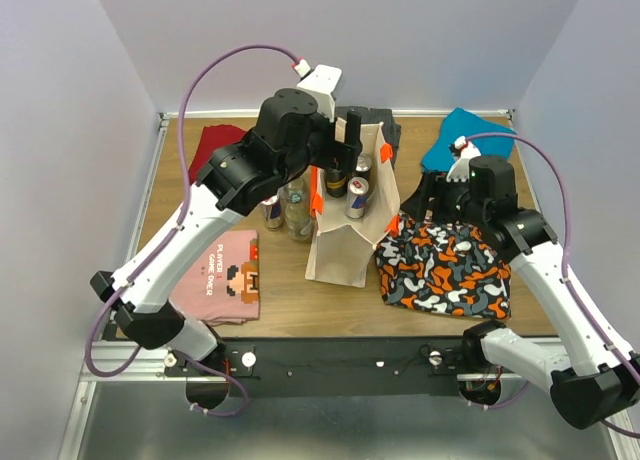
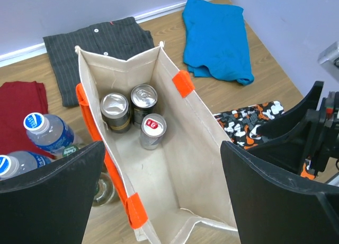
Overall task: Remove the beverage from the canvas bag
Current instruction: Take out the drink from the canvas bag.
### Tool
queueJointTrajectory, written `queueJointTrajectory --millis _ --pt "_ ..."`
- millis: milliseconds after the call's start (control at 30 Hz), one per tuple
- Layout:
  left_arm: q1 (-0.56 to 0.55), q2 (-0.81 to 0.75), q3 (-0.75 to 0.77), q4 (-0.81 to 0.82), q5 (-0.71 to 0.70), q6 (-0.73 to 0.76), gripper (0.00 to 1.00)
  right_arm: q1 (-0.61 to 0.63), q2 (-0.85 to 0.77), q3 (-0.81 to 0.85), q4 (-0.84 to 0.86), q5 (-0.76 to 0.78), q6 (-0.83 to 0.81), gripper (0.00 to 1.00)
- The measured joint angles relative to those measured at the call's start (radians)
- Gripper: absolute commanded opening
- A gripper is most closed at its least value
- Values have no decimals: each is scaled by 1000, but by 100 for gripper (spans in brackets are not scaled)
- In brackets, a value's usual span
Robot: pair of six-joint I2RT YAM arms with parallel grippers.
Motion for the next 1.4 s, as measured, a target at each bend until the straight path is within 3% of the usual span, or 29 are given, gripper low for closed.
queueJointTrajectory --millis 300,800,1400 --pt "-15 117 21 -10 12 38 99 0 -13 -71 16 -45 11 78" --pt "-18 233 -170 100 52 11 99 0 -55 -74 -1 -2 7 78" --pt "-16 402 -207 230 21 -138 99 0 -70 54 -52 238 -24 85"
